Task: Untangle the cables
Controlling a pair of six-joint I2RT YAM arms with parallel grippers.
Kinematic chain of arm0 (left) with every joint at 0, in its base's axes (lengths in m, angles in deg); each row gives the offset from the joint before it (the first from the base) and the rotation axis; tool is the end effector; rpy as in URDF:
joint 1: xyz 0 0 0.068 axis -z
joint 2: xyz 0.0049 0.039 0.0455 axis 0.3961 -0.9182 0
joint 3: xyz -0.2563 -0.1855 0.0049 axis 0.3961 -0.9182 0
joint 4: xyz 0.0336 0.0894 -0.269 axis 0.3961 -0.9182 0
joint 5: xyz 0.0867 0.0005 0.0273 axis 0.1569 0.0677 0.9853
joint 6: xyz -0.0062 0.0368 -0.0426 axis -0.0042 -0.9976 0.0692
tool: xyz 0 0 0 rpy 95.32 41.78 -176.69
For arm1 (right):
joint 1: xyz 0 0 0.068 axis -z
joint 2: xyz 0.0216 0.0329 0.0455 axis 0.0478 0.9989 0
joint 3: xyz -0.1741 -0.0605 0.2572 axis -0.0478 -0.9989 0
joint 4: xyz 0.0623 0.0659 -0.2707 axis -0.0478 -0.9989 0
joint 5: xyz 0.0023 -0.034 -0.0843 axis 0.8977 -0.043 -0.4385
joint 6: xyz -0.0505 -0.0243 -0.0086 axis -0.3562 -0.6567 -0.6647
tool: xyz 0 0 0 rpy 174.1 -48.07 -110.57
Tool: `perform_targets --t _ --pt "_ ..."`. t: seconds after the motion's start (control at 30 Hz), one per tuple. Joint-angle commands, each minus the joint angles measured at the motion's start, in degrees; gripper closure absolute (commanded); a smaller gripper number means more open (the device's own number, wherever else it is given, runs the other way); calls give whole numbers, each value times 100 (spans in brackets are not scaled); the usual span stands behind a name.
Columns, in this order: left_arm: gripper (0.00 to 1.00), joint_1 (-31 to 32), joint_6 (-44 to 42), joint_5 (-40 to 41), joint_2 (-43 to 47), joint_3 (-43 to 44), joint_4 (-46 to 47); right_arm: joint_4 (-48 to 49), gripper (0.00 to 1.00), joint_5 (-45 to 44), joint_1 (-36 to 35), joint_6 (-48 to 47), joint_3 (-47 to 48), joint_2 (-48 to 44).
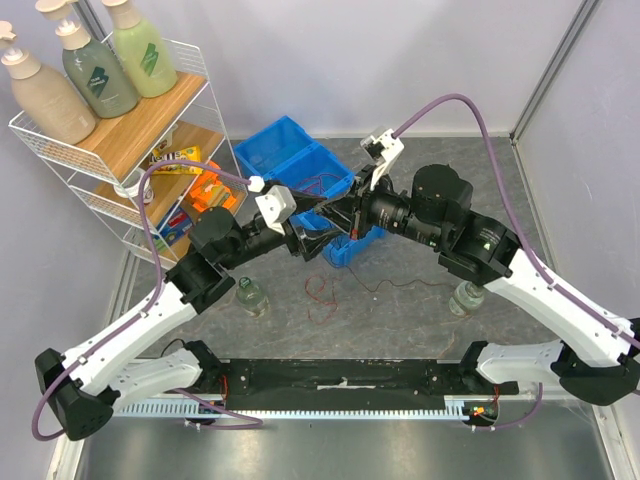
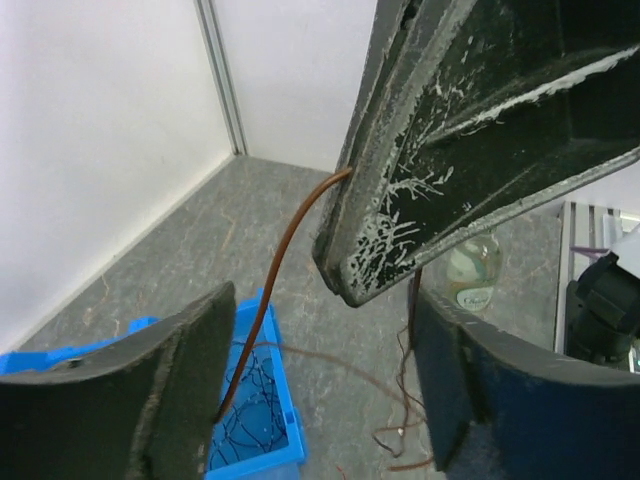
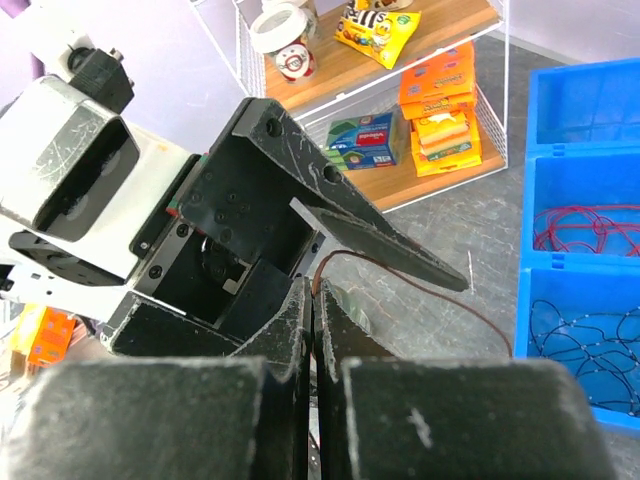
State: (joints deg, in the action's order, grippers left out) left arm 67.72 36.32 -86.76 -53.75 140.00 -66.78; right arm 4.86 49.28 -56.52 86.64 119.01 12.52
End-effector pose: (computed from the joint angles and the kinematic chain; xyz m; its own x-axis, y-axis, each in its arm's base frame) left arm 0.1500 -0.1664 0.4326 0.1630 -0.0964 -0.9819 0.8962 0.4308 0.1065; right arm 0.1524 0.2164 0.5259 -0.4430 0.1660 -0.8810 -0.7531 0.4643 0.4661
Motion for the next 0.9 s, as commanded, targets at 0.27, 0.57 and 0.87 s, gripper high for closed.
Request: perform_targets --t 0.27,0.57,0.87 --pt "94 27 425 648 490 -125 -642 258 41 -847 -19 -436 -678 -333" --pt "98 18 1075 1615 649 490 -1512 529 8 -464 148 -1535 -2539 -1045" --pt "98 18 2191 2238 342 1333 -2312 3735 7 434 157 -1010 -4852 -1160"
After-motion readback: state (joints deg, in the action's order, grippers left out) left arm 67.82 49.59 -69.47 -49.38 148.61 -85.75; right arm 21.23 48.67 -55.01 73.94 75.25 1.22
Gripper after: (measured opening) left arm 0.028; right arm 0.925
